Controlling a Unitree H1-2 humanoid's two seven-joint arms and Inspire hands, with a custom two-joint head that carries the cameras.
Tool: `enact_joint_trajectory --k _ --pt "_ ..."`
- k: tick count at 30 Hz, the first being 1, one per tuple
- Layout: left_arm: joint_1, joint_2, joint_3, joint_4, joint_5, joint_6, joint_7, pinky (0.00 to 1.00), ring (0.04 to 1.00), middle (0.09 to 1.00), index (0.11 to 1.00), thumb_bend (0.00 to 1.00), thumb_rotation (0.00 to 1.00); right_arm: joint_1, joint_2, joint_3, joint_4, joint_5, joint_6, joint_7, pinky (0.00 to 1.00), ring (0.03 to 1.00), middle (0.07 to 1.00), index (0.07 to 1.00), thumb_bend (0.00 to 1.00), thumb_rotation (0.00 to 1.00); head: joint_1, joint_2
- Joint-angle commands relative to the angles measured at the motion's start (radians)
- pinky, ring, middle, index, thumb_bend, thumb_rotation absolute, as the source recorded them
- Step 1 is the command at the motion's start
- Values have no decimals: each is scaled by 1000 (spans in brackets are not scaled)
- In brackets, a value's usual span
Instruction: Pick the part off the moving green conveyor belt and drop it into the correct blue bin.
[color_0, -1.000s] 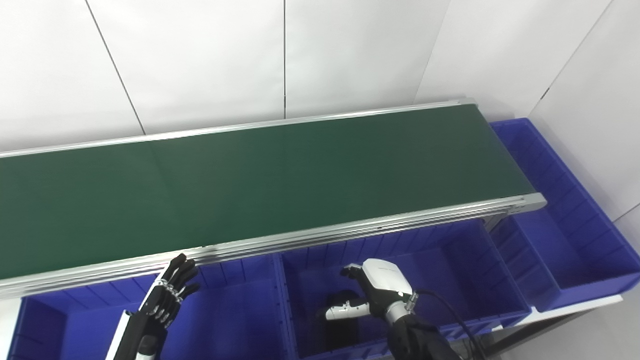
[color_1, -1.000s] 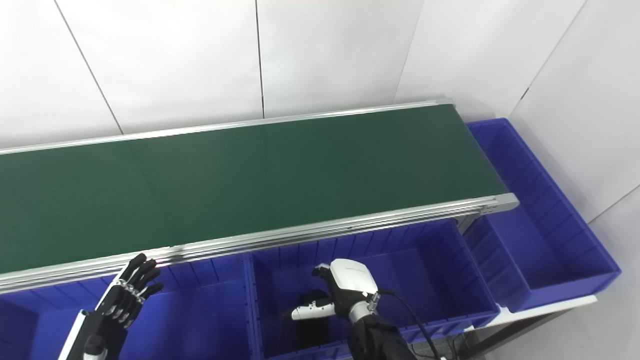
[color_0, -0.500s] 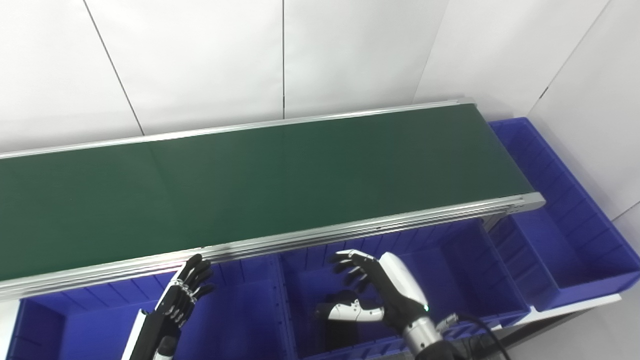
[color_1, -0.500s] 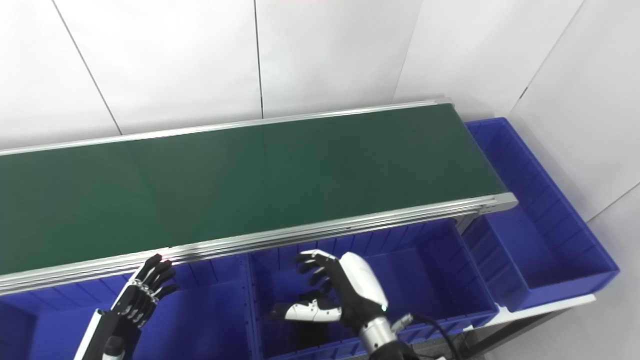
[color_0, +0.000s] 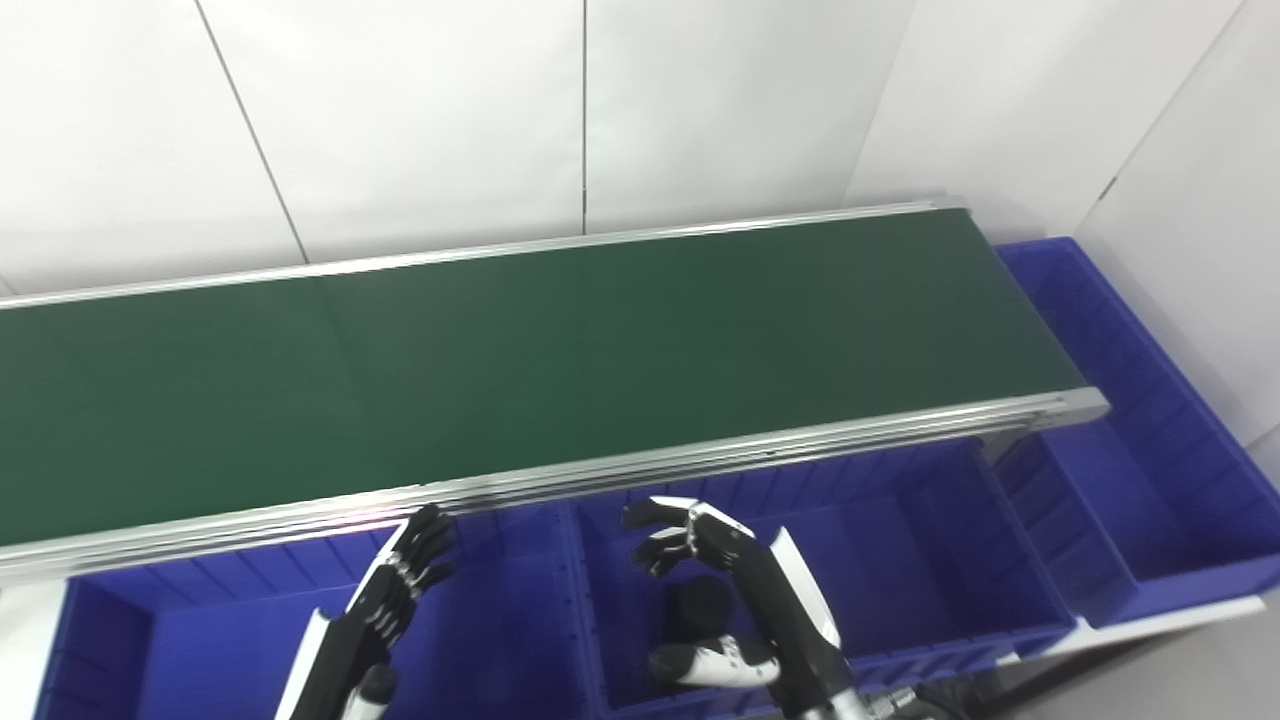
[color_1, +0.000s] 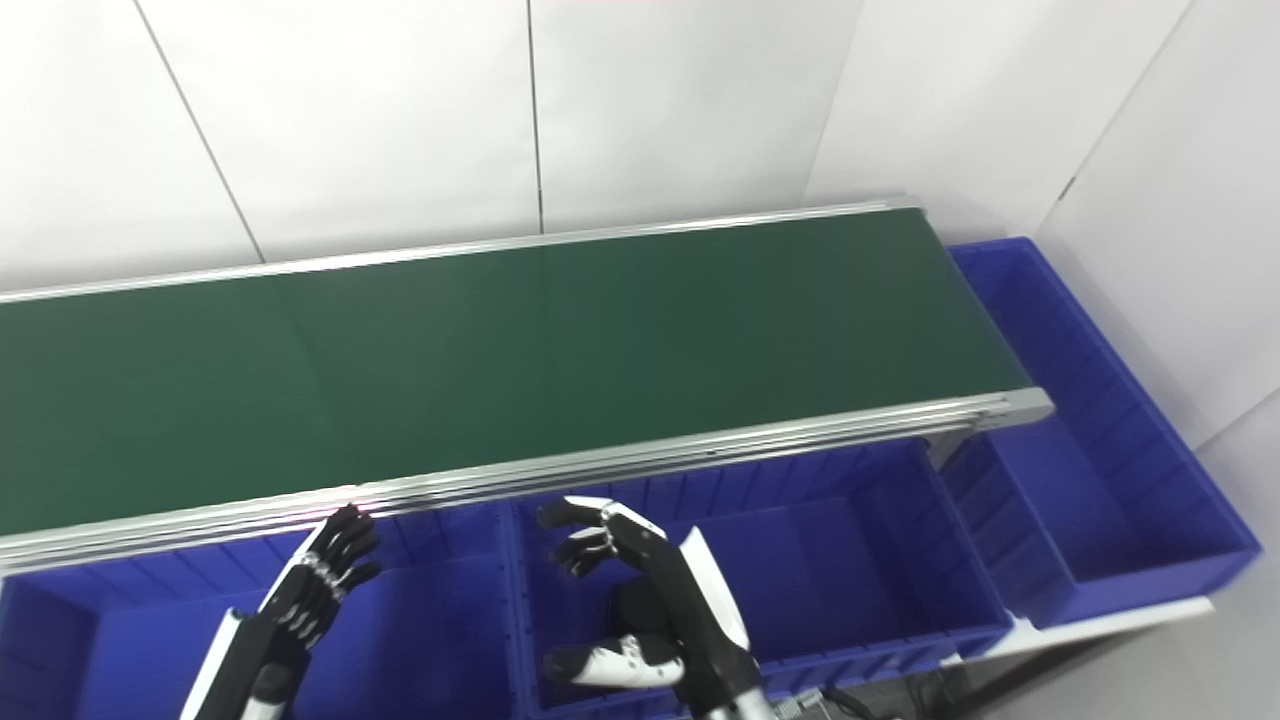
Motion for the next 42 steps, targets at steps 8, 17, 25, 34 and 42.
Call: enact_joint_trajectory --k 8,17,25,34,42 --pt "-1 21 -79 -14 80 -34 124 799 890 910 891 808 955 -56 -17 -1 126 79 -66 -16 747 790 833 837 1000 854 60 -30" --pt "-15 68 -170 -25 161 -34 253 762 872 896 877 825 972 -112 3 -2 219 44 -66 -66 748 799 849 849 1000 905 75 -34" --pt "-35 85 -221 6 170 -34 312 784 880 900 880 838 979 -98 -14 11 221 29 -66 -77 790 826 859 849 1000 927 89 -27" --pt "-37 93 -240 14 159 -34 364 782 883 897 872 835 986 -88 -32 49 188 47 -66 -97 870 904 902 875 1000 946 93 -32" --pt "-36 110 -241 -5 150 -34 389 797 896 907 884 807 1000 -84 -43 45 177 52 -66 -128 848 895 906 888 1000 967 75 -36"
